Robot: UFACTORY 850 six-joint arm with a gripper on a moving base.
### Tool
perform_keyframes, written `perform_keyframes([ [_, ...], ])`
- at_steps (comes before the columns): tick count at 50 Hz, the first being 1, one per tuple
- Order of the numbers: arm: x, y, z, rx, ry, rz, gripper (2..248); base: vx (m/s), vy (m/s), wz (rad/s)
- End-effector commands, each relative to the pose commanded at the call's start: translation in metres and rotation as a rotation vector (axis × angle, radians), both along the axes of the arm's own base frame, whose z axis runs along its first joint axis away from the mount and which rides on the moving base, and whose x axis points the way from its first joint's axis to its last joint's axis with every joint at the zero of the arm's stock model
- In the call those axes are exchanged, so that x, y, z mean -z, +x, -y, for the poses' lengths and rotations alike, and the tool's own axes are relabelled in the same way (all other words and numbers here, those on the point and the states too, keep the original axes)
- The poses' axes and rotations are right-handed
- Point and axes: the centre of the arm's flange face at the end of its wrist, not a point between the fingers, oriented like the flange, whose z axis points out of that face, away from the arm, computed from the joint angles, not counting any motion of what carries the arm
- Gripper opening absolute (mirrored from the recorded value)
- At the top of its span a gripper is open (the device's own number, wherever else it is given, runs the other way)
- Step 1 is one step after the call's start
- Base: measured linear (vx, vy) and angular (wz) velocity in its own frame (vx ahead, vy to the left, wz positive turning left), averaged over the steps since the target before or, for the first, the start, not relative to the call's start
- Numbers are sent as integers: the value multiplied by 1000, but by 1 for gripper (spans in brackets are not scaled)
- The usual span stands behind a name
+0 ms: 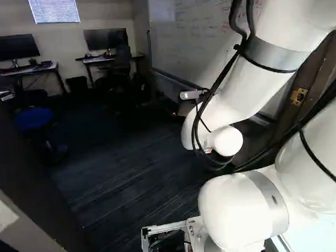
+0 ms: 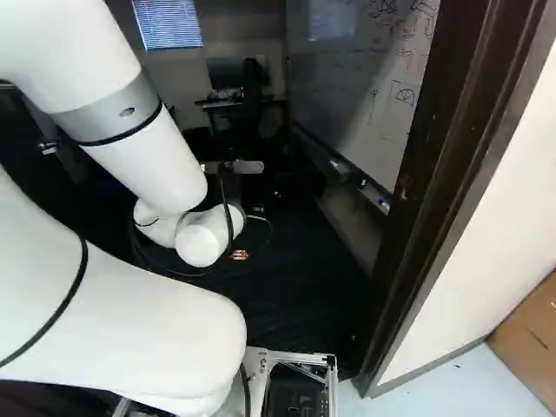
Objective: Open the door and move inside
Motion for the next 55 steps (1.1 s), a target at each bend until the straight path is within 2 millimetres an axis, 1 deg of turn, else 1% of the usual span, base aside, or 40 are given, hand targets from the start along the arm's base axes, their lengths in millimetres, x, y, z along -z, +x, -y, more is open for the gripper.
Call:
perform_keyframes([
  [55, 0, 0, 0, 0, 0, 0, 247, 153, 6, -16],
])
